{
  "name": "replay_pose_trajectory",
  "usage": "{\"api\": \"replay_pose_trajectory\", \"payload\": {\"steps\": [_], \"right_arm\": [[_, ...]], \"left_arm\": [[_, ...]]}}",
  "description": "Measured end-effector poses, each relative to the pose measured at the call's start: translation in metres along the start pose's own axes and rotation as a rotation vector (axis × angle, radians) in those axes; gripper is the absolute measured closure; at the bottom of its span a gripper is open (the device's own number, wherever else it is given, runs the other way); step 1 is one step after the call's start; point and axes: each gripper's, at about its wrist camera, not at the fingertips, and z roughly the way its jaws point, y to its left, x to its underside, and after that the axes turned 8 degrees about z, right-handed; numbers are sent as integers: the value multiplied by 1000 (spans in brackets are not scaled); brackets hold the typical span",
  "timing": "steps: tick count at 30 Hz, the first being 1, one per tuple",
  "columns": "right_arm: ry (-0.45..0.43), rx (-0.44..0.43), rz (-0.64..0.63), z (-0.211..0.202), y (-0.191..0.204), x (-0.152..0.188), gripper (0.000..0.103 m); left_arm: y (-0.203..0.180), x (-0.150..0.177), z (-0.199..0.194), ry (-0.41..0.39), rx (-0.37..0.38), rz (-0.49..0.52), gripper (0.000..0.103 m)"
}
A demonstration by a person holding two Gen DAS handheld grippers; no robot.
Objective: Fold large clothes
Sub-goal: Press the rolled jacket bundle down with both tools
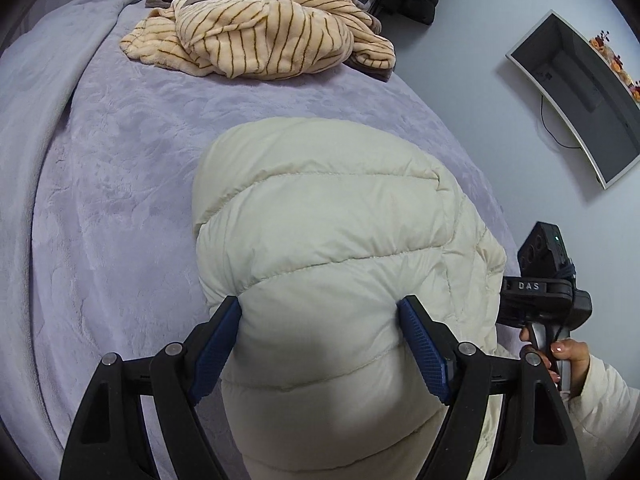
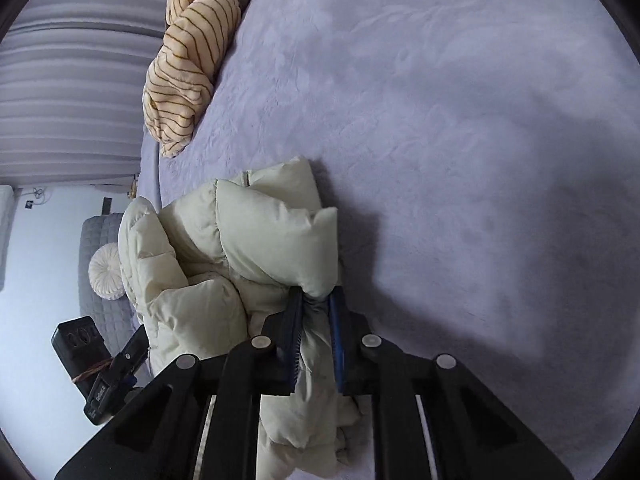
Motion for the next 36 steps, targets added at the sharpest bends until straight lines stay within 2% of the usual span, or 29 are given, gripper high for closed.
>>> {"api": "replay_pose_trajectory", "payload": {"steps": [2, 5, 9, 11, 12, 13, 16, 17, 18, 20, 25, 30, 32, 36], "right_arm": [[22, -14, -14, 19, 7, -6, 91], [52, 10, -39, 36, 17, -11, 91], [43, 55, -43, 20, 21, -10, 87], [29, 85, -28, 6, 20, -8, 54], [14, 98, -20, -4, 19, -7, 21], [-2, 87, -16, -14, 18, -5, 13], [-22, 59, -16, -40, 20, 4, 12], [-22, 50, -22, -46, 22, 7, 10], [-16, 46, -34, -51, 26, 12, 1], [4, 50, -80, -53, 38, 22, 0], [112, 125, -168, -22, 59, 39, 0], [154, 225, -176, 12, 54, 41, 0], [166, 229, -170, 24, 48, 38, 0], [201, 189, -116, 46, 32, 28, 0]], "left_arm": [[-4, 0, 3, 3, -27, 20, 23], [-5, 0, 4, 10, -46, 16, 23], [-8, -1, 3, 23, -58, 31, 23], [-9, -1, 4, 30, -67, 37, 23], [-8, -1, 4, 33, -66, 36, 23], [-8, -1, 4, 35, -67, 35, 23], [-9, -1, 5, 39, -72, 42, 23], [-9, -2, 5, 41, -74, 43, 23], [-10, -2, 5, 42, -75, 44, 23], [-10, -2, 6, 42, -76, 43, 23], [-10, -2, 6, 45, -78, 40, 22], [-9, -2, 7, 46, -79, 41, 22], [-7, -1, 8, 48, -83, 39, 15], [-5, 0, 9, 51, -85, 38, 15]]}}
